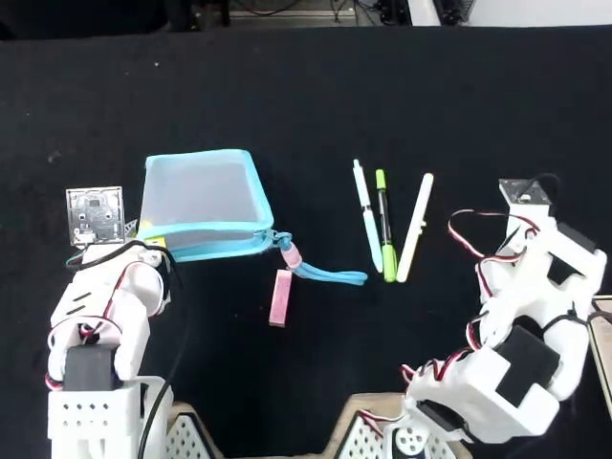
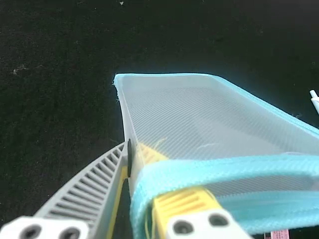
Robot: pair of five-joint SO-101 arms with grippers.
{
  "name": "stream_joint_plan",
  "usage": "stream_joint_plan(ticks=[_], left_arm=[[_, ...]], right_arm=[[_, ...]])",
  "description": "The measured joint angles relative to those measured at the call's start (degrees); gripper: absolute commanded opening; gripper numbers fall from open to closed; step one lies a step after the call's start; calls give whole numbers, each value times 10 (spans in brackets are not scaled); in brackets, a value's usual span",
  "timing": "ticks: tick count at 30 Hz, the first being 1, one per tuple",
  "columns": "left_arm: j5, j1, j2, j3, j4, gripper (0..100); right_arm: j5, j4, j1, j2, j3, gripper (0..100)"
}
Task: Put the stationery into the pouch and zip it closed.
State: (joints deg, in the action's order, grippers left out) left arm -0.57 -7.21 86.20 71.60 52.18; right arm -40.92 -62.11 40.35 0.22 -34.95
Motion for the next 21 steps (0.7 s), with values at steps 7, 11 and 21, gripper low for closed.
stream_joint_plan(ticks=[7, 11, 21], left_arm=[[0, 0, 0, 0, 0, 30], [0, 0, 0, 0, 0, 30], [0, 0, 0, 0, 0, 30]], right_arm=[[-17, -25, 0, 0, 2, 152], [-17, 0, 0, 0, 2, 152], [-17, 13, 2, 68, 39, 82]])
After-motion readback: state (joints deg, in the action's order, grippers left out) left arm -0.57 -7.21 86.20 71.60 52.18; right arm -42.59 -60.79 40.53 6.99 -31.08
